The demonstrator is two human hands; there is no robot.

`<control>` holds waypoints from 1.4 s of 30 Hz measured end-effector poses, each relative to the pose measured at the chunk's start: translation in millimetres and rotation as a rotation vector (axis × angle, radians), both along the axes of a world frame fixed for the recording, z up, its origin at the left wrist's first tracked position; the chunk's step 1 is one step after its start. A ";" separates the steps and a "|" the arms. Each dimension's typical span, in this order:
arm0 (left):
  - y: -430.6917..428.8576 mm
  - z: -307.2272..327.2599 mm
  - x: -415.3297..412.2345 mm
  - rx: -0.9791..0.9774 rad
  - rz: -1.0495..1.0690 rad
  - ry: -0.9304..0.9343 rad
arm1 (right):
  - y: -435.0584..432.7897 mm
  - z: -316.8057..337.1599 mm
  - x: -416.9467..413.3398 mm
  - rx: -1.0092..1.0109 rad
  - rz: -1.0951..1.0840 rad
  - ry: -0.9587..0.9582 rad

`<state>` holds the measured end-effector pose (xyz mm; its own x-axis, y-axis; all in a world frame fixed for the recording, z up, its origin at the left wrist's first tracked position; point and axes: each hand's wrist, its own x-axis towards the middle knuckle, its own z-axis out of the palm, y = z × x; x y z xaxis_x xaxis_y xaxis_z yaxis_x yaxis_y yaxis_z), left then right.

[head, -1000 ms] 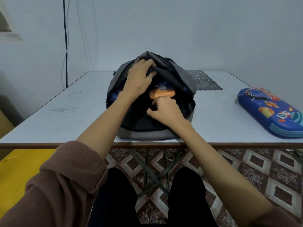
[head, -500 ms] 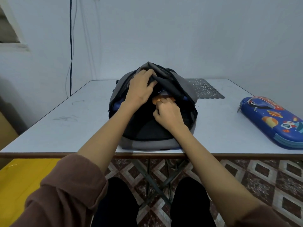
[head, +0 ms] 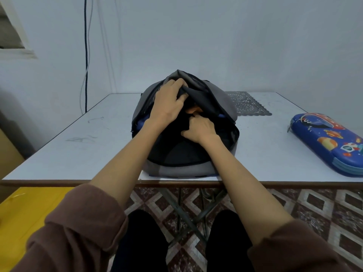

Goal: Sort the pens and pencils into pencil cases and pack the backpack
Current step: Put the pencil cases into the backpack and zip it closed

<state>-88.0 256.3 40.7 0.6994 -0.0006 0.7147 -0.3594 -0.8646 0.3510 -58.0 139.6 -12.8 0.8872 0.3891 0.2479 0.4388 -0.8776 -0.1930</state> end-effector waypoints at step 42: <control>4.5 0.4 2.0 -0.036 -0.034 0.027 | -10.4 -13.9 -3.2 -0.059 0.048 0.247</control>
